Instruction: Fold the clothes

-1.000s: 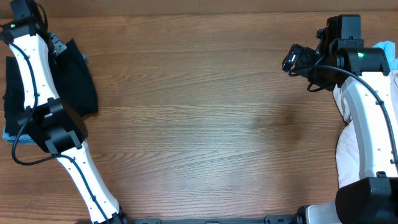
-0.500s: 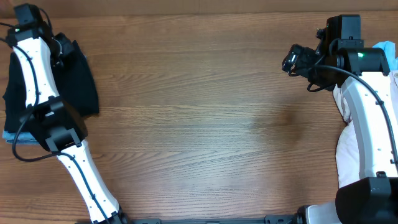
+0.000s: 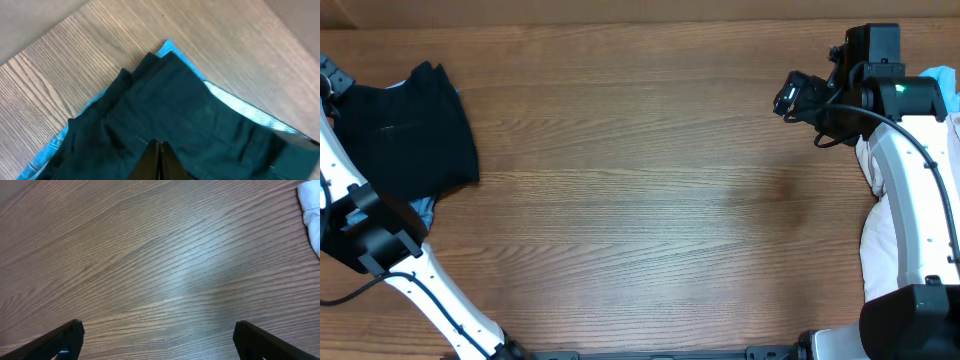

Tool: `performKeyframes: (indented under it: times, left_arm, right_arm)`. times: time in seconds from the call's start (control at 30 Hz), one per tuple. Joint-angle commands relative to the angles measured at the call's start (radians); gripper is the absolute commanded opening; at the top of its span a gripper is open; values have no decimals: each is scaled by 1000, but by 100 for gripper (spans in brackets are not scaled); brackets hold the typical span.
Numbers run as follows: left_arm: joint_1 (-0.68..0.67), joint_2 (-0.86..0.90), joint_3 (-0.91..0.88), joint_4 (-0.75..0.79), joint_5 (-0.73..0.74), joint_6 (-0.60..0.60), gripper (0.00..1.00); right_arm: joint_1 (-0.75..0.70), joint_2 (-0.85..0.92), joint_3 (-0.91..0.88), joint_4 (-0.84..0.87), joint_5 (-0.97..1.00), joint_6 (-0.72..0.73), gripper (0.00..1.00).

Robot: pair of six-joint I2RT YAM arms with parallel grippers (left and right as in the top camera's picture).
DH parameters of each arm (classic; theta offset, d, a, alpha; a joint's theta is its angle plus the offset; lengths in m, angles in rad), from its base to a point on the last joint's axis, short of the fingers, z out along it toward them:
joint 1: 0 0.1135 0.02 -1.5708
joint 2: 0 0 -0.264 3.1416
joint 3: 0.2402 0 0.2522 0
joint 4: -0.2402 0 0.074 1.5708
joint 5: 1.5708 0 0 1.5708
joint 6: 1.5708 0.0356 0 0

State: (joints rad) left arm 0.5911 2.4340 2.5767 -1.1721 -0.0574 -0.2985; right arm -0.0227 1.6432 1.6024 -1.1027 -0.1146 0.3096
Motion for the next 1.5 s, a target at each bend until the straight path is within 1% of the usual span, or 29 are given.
performKeyframes:
  times: [0.0,0.07,0.17,0.27,0.3,0.4,0.47,0.53,0.57,0.6,0.63,0.67,0.7,0.73,0.83,1.4,1.47]
  left_arm:
    - [12,97,-18,7,-13,14,4]
    - [23,160,-18,22,-18,14,4]
    - [39,204,-18,25,-50,14,4]
    - [47,205,-17,37,-57,14,4]
    - [46,201,1,32,-39,2,4]
    - [14,148,75,16,114,-76,4]
    - [-32,70,124,14,154,-137,4]
    - [-76,6,138,17,155,-151,5]
    - [-106,-32,138,17,152,-151,12]
    - [-131,-59,138,8,152,-151,25]
    - [-160,-79,138,-10,153,-152,35]
    - [-177,-87,138,-23,156,-153,57]
    - [-190,-87,138,-35,156,-153,94]
    - [-209,-85,137,-68,156,-153,100]
    - [-241,-85,135,-134,154,-151,100]
    - [-245,-85,135,-133,155,-151,100]
    - [-245,-85,135,-133,155,-151,100]
  right_arm:
    - [2,-3,2,0,10,-2,100]
    - [2,-3,2,0,10,-2,100]
    - [2,-3,2,0,9,-2,100]
    - [2,-3,2,0,10,-2,100]
    - [2,-3,2,0,10,-2,100]
    - [2,-3,2,0,10,-2,100]
    - [2,-3,2,0,10,-2,100]
    - [2,-3,2,0,10,-2,100]
    - [2,-3,2,0,10,-2,100]
    - [2,-3,2,0,10,-2,100]
    - [2,-3,2,0,10,-2,100]
    - [2,-3,2,0,10,-2,100]
    - [2,-3,2,0,10,-2,100]
    - [2,-3,2,0,10,-2,100]
    - [2,-3,2,0,10,-2,100]
    - [2,-3,2,0,9,-2,100]
    - [4,-55,2,0,10,-2,100]
